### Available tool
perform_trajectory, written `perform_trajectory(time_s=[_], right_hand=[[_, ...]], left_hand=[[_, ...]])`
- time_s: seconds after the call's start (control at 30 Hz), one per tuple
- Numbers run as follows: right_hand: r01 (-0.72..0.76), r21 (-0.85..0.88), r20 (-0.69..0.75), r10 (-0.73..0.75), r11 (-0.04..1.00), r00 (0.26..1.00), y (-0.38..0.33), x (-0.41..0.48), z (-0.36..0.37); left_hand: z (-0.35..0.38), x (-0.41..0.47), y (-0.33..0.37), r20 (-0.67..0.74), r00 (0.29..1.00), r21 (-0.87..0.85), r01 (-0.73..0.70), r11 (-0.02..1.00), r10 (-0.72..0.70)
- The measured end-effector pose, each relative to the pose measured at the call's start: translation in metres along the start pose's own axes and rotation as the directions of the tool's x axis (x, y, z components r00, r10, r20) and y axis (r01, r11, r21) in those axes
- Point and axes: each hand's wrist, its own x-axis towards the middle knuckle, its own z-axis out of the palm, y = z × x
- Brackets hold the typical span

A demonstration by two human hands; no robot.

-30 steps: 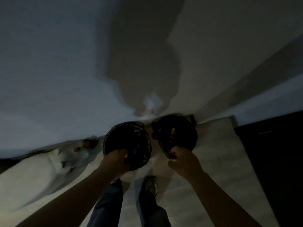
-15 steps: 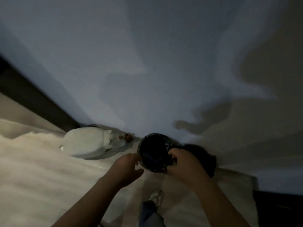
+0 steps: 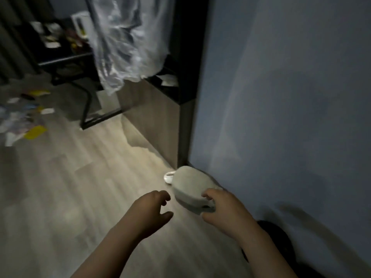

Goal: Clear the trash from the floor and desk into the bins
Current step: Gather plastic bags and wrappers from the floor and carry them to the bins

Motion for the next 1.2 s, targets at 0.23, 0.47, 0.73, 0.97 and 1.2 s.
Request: perform_trajectory(time_s=[0.23, 0.47, 0.73, 0.97, 1.2], right_hand=[[0.247, -0.125, 0.056, -0.241, 0.961, 0.969, -0.151, 0.065, 0.040], [0.426, -0.136, 0.197, -0.397, 0.895, 0.896, -0.252, 0.157, 0.064], [0.610, -0.144, 0.285, -0.558, 0.779, 0.779, -0.352, 0.287, 0.054], [0.714, -0.168, 0.347, -0.637, 0.680, 0.688, -0.427, 0.377, 0.060], [0.741, -0.180, 0.400, -0.640, 0.646, 0.656, -0.514, 0.451, 0.099]], left_hand=[[-0.081, -0.047, -0.129, -0.178, 0.959, -0.106, 0.203, 0.974, -0.219], [-0.140, -0.039, -0.212, -0.272, 0.882, -0.201, 0.340, 0.919, -0.386], [-0.215, 0.013, -0.282, -0.342, 0.752, -0.279, 0.491, 0.826, -0.563], [-0.265, 0.048, -0.342, -0.361, 0.660, -0.359, 0.553, 0.752, -0.659], [-0.312, 0.071, -0.434, -0.335, 0.626, -0.413, 0.574, 0.707, -0.704]])
